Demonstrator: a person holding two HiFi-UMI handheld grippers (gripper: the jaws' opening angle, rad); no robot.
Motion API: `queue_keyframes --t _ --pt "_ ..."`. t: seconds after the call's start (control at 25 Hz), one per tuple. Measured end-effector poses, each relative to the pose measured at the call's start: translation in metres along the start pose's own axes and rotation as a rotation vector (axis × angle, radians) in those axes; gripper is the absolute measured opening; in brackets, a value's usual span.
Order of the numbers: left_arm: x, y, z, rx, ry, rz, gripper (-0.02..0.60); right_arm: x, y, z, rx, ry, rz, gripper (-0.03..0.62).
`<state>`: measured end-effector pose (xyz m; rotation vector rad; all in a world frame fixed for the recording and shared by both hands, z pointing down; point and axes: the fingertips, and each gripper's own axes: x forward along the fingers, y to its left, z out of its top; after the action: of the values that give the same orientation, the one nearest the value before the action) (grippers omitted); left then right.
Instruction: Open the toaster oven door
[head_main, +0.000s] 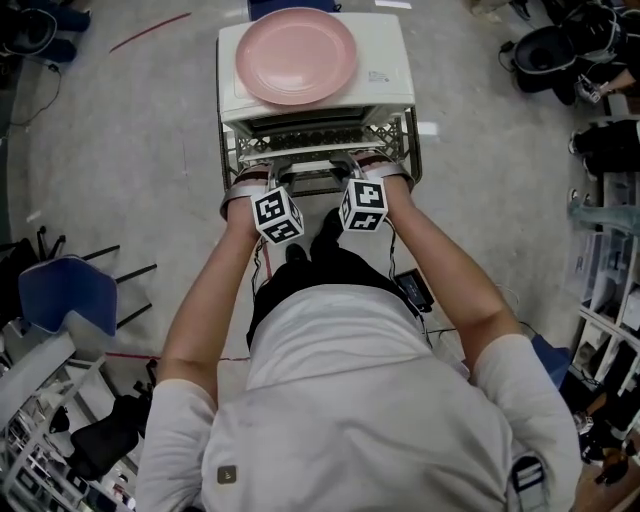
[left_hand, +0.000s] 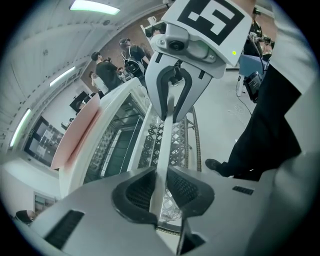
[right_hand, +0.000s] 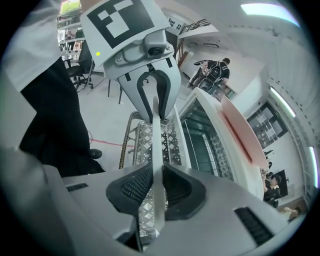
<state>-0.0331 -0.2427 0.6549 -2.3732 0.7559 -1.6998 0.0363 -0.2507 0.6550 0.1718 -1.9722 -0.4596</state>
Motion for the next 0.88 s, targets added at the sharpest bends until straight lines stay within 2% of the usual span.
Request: queue_keyframes --t 0.52,0.76,0.88 --pt "0.003 -0.032 -0.009 0.101 -0.043 0.045 0.081 0.006 0.031 -0.002 -0.013 0.070 -0.118 0.075" --pt "0.010 -0.043 -0.011 0.108 -0.036 0.092 0.081 0.010 0.040 -0.008 -0.011 0.089 -0.179 0.077" --pt "0.013 -0.049 -0.015 0.109 -0.030 0.122 0.081 0.016 0.047 -0.008 -0.047 0.101 -0.205 0.075"
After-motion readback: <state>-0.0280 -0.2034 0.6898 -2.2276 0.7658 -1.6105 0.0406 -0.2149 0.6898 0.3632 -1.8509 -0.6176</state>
